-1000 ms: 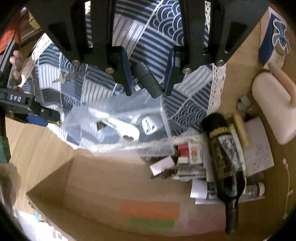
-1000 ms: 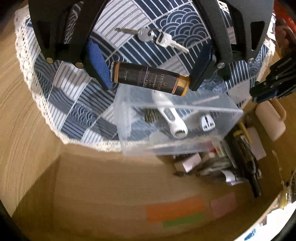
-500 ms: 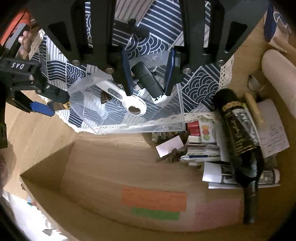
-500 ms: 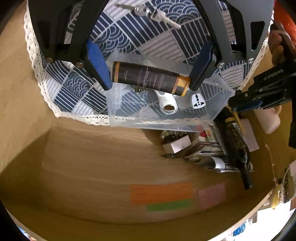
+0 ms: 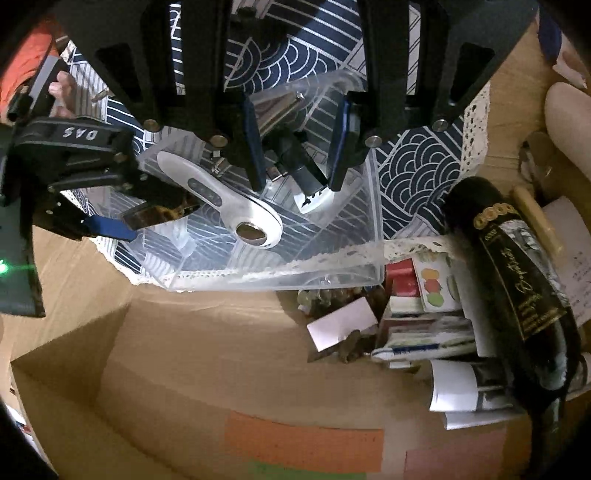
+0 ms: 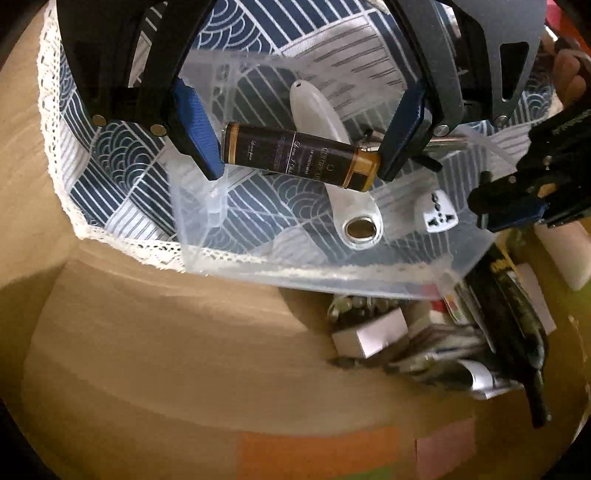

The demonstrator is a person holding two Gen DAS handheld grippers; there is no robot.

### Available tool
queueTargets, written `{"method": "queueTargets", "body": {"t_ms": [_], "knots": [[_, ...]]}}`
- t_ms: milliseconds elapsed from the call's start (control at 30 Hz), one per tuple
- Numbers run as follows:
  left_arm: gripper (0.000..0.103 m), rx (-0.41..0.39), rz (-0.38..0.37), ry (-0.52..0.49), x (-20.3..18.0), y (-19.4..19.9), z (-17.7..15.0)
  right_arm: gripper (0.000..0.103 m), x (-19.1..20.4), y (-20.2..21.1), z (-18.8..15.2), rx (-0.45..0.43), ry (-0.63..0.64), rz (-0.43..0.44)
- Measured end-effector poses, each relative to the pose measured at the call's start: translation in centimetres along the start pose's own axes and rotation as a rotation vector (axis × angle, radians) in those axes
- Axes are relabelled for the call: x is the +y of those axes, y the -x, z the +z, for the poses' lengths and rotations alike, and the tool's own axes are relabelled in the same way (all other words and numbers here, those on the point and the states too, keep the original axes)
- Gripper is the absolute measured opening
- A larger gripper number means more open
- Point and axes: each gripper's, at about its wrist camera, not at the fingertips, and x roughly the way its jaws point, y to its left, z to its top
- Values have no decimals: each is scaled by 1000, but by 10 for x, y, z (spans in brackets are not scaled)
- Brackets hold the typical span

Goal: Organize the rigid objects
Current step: 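Lower the key fob into the box with the right gripper while the left releases its clip inside, then grasp the silver key with the right gripper while the left grasps another black clip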

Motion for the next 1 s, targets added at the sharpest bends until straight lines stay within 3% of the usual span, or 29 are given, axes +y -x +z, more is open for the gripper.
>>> {"method": "queueTargets", "body": {"t_ms": [233, 300, 433, 500, 633, 800, 1000], "knots": [[35, 20, -12, 10, 1, -4, 0, 83, 3, -8, -1, 25, 26, 1], [43, 7, -5, 1, -2, 2, 0, 84, 2, -1, -1, 12, 24, 9], [48, -17, -16, -3, -6, 15, -1, 84, 2, 24, -4, -32, 35, 2], [60, -30, -11, -2, -7, 22, -1, 84, 3, 36, -8, -53, 40, 0], [67, -49, 5, -19, -11, 37, -7, 84, 4, 59, -17, -82, 41, 3], [88, -34, 21, -26, -11, 49, -24, 85, 6, 78, -35, -103, 51, 5], [92, 33, 37, -58, -15, 47, -50, 86, 7, 75, -68, -43, 54, 20]]}}
